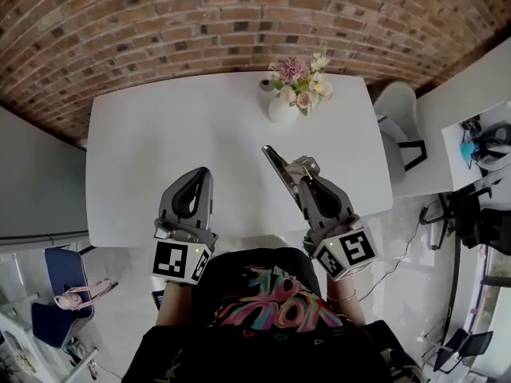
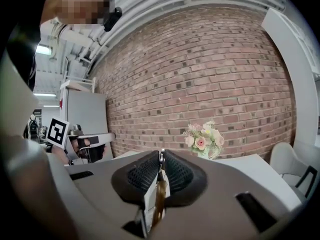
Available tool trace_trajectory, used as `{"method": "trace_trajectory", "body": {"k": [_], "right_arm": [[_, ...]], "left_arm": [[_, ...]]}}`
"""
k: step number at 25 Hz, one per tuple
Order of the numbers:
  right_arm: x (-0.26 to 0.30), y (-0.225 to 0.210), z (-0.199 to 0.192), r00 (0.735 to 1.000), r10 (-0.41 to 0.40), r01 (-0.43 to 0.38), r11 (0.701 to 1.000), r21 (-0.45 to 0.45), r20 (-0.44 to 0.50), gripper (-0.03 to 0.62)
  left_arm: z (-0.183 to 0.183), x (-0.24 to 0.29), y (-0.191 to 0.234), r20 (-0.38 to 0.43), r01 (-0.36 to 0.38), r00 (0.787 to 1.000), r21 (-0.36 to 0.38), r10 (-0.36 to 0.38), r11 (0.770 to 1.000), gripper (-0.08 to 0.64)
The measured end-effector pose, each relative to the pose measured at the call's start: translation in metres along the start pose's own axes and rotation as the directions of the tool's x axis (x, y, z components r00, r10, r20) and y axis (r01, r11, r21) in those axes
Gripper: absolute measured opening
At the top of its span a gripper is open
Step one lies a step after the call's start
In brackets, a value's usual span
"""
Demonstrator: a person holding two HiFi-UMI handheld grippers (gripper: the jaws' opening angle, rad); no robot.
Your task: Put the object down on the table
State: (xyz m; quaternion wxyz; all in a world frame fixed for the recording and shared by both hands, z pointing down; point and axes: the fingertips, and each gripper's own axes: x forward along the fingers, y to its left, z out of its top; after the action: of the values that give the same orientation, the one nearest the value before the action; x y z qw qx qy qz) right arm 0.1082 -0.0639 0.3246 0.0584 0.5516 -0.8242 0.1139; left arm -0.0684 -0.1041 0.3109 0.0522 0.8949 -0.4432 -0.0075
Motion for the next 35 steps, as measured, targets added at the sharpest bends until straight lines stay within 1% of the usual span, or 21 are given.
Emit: {"method": "trace_trajectory", "body": {"k": [5, 8, 12, 16, 20, 28, 35], "right_arm": [[0.023, -0.042, 0.006, 0.997, 0.072, -0.072, 0.997, -0.004, -0.001, 0.052], [0.033, -0.063, 0.006, 0.995, 0.101, -0.101, 0.995, 0.013, -0.01, 0.052], [0.043, -0.088, 0.009, 0.992, 0.129, -0.129, 0.991, 0.032, -0.013, 0.052], [0.051, -0.097, 0.008, 0.99, 0.141, -0.14, 0.989, 0.05, -0.019, 0.051], [0.051, -0.095, 0.012, 0.99, 0.137, -0.135, 0.988, 0.077, -0.014, 0.051], [0.055, -0.08, 0.014, 0.993, 0.118, -0.117, 0.99, 0.073, -0.011, 0.049], [0.06, -0.074, 0.014, 0.993, 0.116, -0.115, 0.991, 0.072, -0.014, 0.048]], "left_arm": [[-0.001, 0.041, -0.003, -0.001, -0.065, 0.998, 0.011, 0.065, 0.998, 0.026], [-0.003, 0.059, -0.003, -0.015, -0.102, 0.995, 0.017, 0.102, 0.995, 0.026], [0.0, 0.077, -0.008, -0.028, -0.124, 0.992, 0.024, 0.124, 0.992, 0.026], [0.0, 0.081, -0.007, -0.041, -0.135, 0.99, 0.032, 0.136, 0.99, 0.026], [0.003, 0.081, -0.007, -0.044, -0.121, 0.992, 0.031, 0.122, 0.992, 0.026], [0.004, 0.085, -0.001, -0.044, -0.059, 0.997, 0.029, 0.06, 0.998, 0.026], [0.002, 0.087, 0.005, -0.045, -0.038, 0.998, 0.02, 0.039, 0.999, 0.025]]}}
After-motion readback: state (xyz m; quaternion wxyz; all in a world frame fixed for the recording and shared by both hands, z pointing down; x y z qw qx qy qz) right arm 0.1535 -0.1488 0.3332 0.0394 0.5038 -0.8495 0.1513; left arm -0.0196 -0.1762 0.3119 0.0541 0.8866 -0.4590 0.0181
